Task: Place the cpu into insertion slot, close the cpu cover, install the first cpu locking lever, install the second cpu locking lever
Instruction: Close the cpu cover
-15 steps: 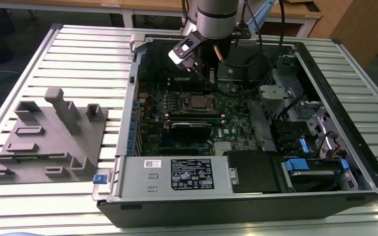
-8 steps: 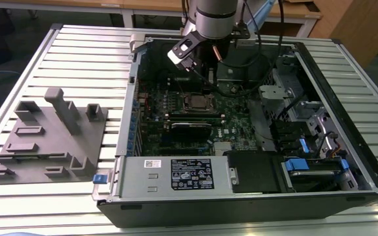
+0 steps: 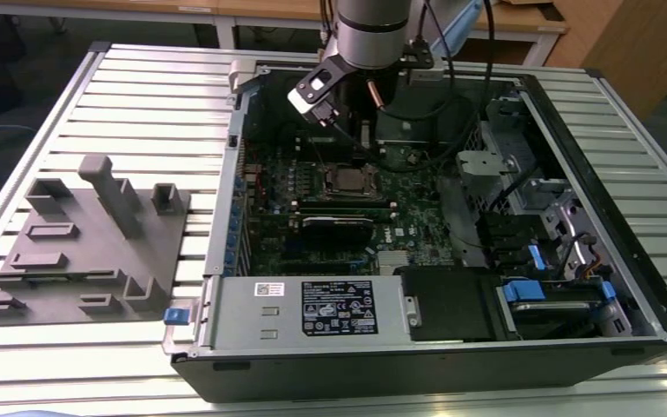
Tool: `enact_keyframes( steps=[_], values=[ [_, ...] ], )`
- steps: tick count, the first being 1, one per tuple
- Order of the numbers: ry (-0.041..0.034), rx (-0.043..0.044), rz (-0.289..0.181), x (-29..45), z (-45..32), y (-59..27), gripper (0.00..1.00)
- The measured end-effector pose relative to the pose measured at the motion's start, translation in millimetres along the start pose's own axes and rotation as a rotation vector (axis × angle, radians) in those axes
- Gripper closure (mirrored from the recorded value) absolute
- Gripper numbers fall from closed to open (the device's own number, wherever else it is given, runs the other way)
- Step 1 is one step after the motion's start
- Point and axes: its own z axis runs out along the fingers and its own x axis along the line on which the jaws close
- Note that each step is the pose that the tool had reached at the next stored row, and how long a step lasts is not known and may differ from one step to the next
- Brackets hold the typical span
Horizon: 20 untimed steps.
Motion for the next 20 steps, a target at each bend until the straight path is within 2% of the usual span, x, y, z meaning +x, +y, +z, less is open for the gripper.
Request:
enact_keyframes(
  steps=[7,13,20],
  values=[
    [0.0001,0.0000,0.000,-0.1,0.2,-0.8,0.89],
    [-0.0001,-0.0001,0.000,0.1,4.6,-1.0,0.89],
    [-0.0003,-0.0008,0.000,0.0,6.2,-2.9,0.89]
  ],
)
